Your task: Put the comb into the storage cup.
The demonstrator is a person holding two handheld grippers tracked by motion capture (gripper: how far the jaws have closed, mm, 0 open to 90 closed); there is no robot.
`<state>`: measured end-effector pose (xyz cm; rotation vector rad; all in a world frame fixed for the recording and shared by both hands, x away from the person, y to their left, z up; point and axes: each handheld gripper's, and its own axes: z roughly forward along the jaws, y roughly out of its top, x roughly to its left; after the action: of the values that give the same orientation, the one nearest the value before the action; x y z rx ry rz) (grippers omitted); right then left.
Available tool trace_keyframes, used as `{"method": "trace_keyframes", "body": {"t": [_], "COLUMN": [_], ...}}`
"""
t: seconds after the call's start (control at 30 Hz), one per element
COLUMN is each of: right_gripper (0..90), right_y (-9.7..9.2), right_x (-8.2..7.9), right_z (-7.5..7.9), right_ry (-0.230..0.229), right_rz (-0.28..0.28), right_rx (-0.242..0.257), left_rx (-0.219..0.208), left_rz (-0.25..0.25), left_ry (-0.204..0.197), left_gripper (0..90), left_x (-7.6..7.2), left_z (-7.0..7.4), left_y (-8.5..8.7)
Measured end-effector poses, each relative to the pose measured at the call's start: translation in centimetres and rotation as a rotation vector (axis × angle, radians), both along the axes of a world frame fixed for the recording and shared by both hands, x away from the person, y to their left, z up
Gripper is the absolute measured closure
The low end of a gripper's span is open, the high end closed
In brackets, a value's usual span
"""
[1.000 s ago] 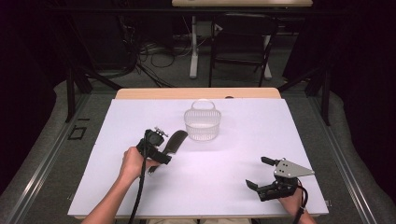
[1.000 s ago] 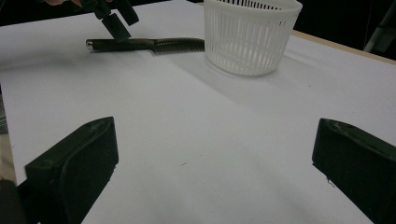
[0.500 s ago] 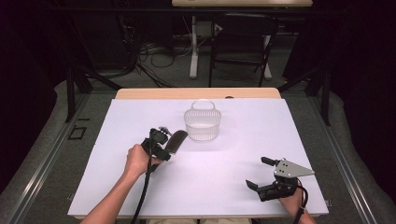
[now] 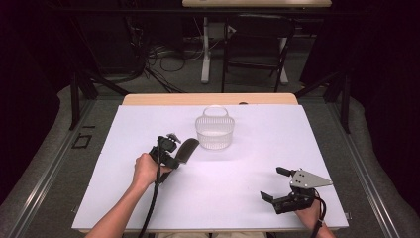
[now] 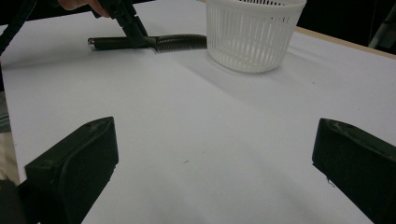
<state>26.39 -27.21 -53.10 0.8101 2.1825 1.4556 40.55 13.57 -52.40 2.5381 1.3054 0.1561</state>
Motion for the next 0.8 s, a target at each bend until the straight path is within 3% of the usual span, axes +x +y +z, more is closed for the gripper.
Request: {"method": "trace_keyframes", "body": {"t": [0.2,0.6,0.8], "right_gripper": [0.0,0.0,0.0], "right_y": [0.0,0.0,-0.1], "right_x": [-0.1,-0.1,0.0], "right_z": [0.0,0.0,0.0], "right_ry": [0.003,0.002,0.002], "right_rz": [-0.001,0.000,-0.002], "right_rx": [0.002,0.001,0.000], "left_rx": [0.003,-0.037,-0.054], "left_rz": [0.020,0.061,0.088], "left_ry": [0.001,-0.006,-0.019], "left_gripper": [69.1,72.0,72.1], "left_x": [0.0,-0.1,0.0], "left_z": [-0.5,-0.5,-0.3], "left_y": [0.1,0.7,1.8]}}
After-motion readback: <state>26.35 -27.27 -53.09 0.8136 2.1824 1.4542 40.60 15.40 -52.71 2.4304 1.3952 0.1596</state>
